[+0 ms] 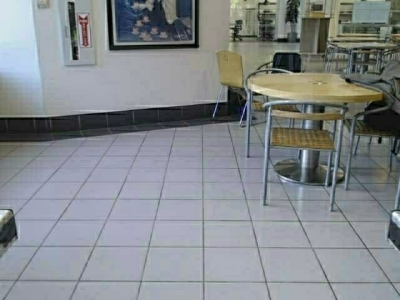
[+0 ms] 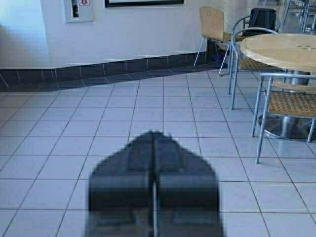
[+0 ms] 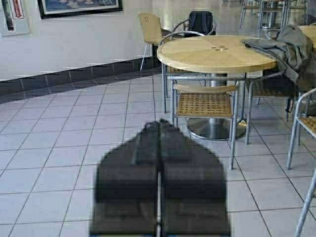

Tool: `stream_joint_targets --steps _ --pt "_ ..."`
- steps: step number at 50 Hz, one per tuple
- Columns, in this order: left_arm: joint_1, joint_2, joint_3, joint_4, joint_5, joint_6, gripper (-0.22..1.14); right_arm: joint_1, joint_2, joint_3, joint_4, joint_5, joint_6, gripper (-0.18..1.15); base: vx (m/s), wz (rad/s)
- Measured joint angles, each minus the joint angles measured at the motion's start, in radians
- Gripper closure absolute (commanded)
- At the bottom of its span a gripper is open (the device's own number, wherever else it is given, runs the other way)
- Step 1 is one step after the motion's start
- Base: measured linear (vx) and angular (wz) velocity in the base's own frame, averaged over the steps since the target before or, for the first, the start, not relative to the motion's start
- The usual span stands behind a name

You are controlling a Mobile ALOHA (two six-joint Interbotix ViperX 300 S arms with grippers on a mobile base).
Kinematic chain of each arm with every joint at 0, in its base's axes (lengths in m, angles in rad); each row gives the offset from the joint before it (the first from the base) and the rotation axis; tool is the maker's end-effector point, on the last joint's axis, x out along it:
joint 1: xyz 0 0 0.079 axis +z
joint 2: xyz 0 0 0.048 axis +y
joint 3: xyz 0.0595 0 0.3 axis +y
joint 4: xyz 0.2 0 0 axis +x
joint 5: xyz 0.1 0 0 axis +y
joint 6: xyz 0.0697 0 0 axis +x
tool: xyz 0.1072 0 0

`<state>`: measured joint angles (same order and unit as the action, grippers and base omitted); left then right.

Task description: Push the chairs under the table

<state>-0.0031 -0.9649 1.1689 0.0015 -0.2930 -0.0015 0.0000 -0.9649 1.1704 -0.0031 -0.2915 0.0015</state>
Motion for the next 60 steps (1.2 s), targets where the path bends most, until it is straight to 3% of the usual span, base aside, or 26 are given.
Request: stream_joint_targets --steps 35,60 --pt "-0.003 -0.077 0.009 0.000 -0.005 0.003 0.88 0.002 -0.080 0.034 0.000 0.038 0.020 0.93 0.16 -0.02" --pt "-0.002 -0.081 0.011 0.000 -0.005 -0.009 0.88 0.002 -0.078 0.037 0.000 0.040 0.021 0.93 0.27 0.23"
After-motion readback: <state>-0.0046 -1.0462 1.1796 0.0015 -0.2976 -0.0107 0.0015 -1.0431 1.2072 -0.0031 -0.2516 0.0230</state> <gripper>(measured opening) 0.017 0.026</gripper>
